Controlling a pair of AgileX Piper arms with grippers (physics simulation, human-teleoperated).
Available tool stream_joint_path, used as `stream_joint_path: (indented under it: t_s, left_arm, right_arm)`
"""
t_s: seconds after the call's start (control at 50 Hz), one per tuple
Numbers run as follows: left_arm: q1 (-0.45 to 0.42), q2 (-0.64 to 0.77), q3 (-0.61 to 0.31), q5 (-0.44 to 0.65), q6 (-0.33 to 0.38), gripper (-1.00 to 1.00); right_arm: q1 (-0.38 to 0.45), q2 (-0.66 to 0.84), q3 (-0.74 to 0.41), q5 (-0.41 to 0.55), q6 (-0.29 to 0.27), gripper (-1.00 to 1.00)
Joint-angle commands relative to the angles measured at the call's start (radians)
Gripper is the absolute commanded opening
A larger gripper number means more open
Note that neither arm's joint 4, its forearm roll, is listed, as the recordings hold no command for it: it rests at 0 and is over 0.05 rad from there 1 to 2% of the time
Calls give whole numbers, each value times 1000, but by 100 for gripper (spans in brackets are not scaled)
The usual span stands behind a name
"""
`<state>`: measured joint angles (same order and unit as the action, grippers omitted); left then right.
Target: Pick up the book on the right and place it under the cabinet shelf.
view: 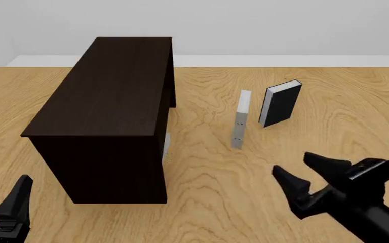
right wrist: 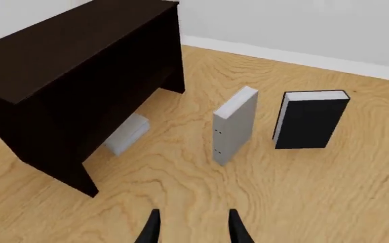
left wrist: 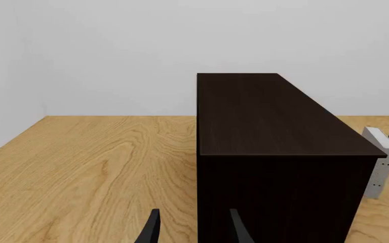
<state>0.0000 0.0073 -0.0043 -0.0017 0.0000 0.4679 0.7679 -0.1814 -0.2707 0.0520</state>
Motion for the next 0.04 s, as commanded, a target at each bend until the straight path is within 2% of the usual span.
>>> stream_joint_path:
  t_s: [0.02, 0.04]
  left_arm:
    - [0, 0, 0, 0, 0, 100]
    - [0, 0, 0, 0, 0, 100]
  right_arm:
    - [-90, -472, 45, 386, -11, 100]
    - [-97, -511, 42, 423, -12, 100]
